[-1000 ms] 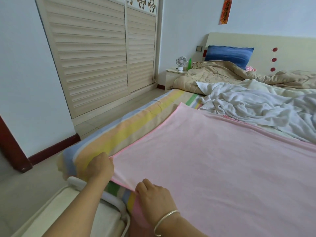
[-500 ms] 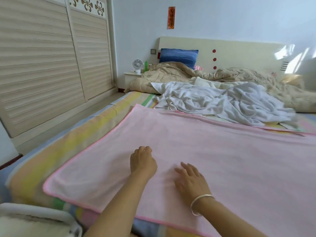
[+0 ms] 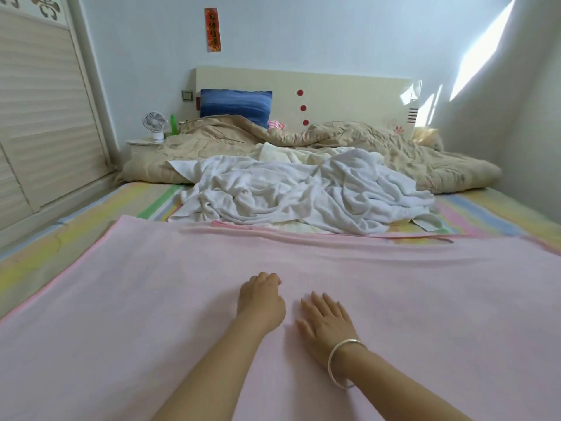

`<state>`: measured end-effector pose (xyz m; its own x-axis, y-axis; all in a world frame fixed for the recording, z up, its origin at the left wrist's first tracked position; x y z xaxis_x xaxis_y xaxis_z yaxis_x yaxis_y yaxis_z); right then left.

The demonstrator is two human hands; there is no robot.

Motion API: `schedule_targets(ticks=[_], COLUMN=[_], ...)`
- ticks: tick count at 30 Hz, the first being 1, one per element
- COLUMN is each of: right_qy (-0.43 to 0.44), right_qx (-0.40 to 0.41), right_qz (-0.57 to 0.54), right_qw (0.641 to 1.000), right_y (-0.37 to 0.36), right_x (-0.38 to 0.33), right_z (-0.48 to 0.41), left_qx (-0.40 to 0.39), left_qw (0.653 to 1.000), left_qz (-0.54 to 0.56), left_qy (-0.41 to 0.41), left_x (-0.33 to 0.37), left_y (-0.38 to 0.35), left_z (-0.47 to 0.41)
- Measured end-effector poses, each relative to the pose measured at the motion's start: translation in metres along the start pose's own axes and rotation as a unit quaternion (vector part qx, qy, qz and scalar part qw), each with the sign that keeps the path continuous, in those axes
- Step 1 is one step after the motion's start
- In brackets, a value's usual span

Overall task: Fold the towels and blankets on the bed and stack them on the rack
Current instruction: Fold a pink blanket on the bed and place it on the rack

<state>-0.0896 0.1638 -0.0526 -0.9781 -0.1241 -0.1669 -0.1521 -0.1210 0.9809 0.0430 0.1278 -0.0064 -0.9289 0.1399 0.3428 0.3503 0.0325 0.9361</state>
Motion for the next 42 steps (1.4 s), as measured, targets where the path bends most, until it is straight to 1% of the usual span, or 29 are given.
schedule_targets(ticks=[4,8,11,13,18,20,23,25,27,29,30,31,33,35,37,39,40,42], right_qy=[-0.019,0.002,0.012,0.009,-0.017,-0.009,0.034,0.074,0.089,0.076,0.064,0.047,0.005,-0.028,-0.053,-0.081,-0.091,-0.093], right_qx=[0.042,0.13,0.131,0.121,0.138,0.128,0.089,0.076,0.08,0.103,0.123,0.148,0.207,0.257,0.279,0.263,0.247,0.215], right_qz=[0.018,0.038,0.018,-0.003,-0.022,-0.021,-0.036,-0.046,-0.053,-0.06,-0.07,-0.085,-0.12,-0.154,-0.175,-0.172,-0.161,-0.148], right_qw=[0.999,0.991,0.991,0.993,0.99,0.991,0.995,0.993,0.991,0.99,0.988,0.984,0.971,0.954,0.943,0.946,0.951,0.961], right_y=[0.036,0.076,0.086,0.083,0.075,0.07,0.062,0.06,0.057,0.055,0.056,0.06,0.074,0.09,0.099,0.095,0.09,0.072], right_x=[0.044,0.063,0.055,0.047,0.041,0.043,0.041,0.037,0.037,0.037,0.037,0.038,0.04,0.039,0.038,0.042,0.045,0.046], right_z=[-0.083,-0.162,-0.213,-0.249,-0.304,-0.313,-0.316,-0.311,-0.306,-0.304,-0.305,-0.305,-0.306,-0.309,-0.315,-0.323,-0.326,-0.332], left_qx=[0.023,0.043,0.055,0.073,0.105,0.115,0.13,0.109,0.07,0.058,0.069,0.089,0.154,0.219,0.263,0.256,0.232,0.18], left_qw=[1.0,0.998,0.995,0.992,0.992,0.991,0.987,0.986,0.988,0.99,0.988,0.985,0.975,0.966,0.96,0.965,0.972,0.983], left_qz=[0.001,-0.011,-0.044,-0.063,-0.064,-0.068,-0.083,-0.12,-0.135,-0.129,-0.136,-0.147,-0.159,-0.129,-0.08,-0.048,-0.04,-0.024], left_qy=[0.001,0.038,0.077,0.084,0.036,0.027,0.042,0.041,0.028,0.019,0.015,0.013,0.026,0.046,0.043,0.018,0.012,0.031], left_x=[-0.005,-0.047,-0.084,-0.101,-0.11,-0.112,-0.13,-0.145,-0.152,-0.152,-0.15,-0.148,-0.143,-0.141,-0.14,-0.14,-0.142,-0.159], left_y=[0.003,0.006,0.005,0.001,-0.001,0.002,0.011,0.014,0.01,0.009,0.012,0.016,0.03,0.043,0.049,0.042,0.035,0.019], left_z=[-0.073,-0.14,-0.176,-0.198,-0.238,-0.247,-0.254,-0.256,-0.256,-0.249,-0.247,-0.245,-0.244,-0.244,-0.246,-0.25,-0.252,-0.251])
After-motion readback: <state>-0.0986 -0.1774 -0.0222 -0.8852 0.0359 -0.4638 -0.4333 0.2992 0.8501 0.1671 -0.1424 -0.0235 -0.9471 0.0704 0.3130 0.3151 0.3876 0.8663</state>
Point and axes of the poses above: each hand's wrist, its own z-axis away from the middle knuckle, its own y-axis out of the back of the hand, x = y × z, the point moved 8 cm from there along -z, towards the middle knuckle, and after that the axes turned 1 degree about z, right-handed, at the moved point
